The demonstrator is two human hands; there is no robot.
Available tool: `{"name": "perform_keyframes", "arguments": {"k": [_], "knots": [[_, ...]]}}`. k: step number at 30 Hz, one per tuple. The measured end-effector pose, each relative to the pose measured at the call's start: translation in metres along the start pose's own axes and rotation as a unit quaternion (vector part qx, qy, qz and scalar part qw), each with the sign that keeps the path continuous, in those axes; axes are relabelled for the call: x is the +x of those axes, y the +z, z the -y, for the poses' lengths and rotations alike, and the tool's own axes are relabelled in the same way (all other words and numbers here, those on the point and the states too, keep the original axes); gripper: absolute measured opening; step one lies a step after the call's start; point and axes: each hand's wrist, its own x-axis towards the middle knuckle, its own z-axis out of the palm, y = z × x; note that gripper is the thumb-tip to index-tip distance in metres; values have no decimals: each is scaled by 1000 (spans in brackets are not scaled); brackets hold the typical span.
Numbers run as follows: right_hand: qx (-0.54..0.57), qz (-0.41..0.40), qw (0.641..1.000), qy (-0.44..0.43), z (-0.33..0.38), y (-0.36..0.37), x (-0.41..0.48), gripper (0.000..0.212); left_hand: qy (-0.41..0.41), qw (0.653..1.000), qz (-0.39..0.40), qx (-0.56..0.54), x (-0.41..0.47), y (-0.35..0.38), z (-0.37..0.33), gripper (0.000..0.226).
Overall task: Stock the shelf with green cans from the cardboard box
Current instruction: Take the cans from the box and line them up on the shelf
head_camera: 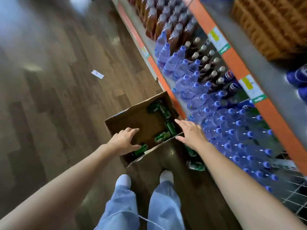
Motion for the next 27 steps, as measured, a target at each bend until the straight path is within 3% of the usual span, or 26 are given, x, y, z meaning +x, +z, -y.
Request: {"name": "perform_keyframes", "arguments": {"k": [8,17,27], "knots": [[19,19,999,-33,-32,115,125,68,-52,998,-9,-35,126,107,44,67],[-52,128,987,-79,-40,232,228,72,-106,991,62,-52,229,219,102,72],[-153,252,943,-152,-44,286,293,82,-54,983,94,-150,288,277,130,78]]}}
